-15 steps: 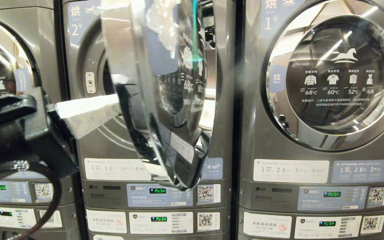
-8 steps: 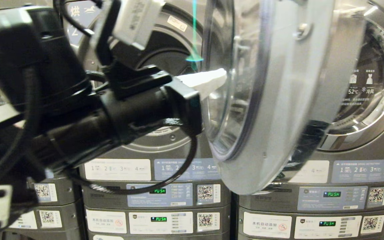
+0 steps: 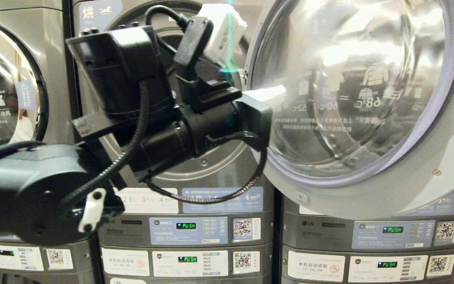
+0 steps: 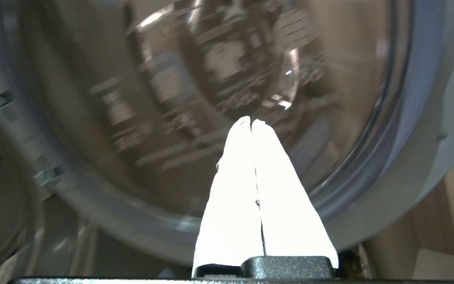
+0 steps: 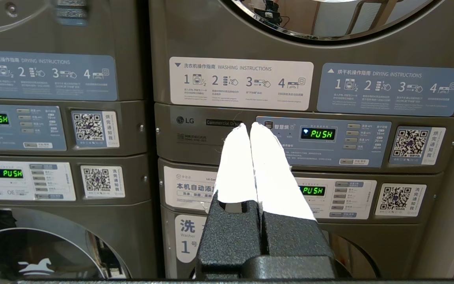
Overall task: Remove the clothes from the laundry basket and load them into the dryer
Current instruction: Open the dryer
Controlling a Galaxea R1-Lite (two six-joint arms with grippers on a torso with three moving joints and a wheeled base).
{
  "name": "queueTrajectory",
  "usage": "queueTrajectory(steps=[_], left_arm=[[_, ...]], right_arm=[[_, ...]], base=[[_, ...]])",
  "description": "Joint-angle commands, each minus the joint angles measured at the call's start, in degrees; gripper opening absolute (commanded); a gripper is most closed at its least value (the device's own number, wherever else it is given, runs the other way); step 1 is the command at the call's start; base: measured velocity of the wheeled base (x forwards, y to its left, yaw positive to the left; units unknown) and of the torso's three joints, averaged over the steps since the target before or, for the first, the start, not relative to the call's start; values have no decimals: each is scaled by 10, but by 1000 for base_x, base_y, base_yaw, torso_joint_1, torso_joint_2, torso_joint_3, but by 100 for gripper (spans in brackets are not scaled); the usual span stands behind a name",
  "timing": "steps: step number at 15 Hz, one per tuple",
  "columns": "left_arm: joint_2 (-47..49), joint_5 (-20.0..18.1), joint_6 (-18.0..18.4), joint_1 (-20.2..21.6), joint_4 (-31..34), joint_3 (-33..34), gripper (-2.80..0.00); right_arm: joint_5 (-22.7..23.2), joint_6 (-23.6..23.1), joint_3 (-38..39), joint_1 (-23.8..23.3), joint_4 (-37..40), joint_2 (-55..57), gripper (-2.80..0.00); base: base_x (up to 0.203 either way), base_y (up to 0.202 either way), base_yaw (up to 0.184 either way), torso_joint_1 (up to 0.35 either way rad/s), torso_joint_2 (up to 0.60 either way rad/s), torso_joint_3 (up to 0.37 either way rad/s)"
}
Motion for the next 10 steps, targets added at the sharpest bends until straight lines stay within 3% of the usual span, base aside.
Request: queueTrajectory(steps=[1, 3, 6, 8, 10], left_arm=[[-57, 0, 3, 44, 16, 27, -280], [-133, 0, 22, 130, 70, 84, -280], [-273, -2, 36, 259, 155, 230, -280], [-379, -5, 29, 316, 193, 369, -280], [-479, -4, 15, 342, 228, 491, -280]], right_arm=[[0, -1, 0, 0, 0, 0, -280], [1, -1, 0, 0, -1, 0, -280], [1, 1, 0, 0, -1, 0, -280], [1, 1, 0, 0, -1, 0, -280], [1, 1, 0, 0, -1, 0, -280]], base=[[0, 0, 0, 0, 0, 0], [0, 0, 0, 0, 0, 0], [0, 0, 0, 0, 0, 0], [0, 0, 0, 0, 0, 0], [0, 0, 0, 0, 0, 0]])
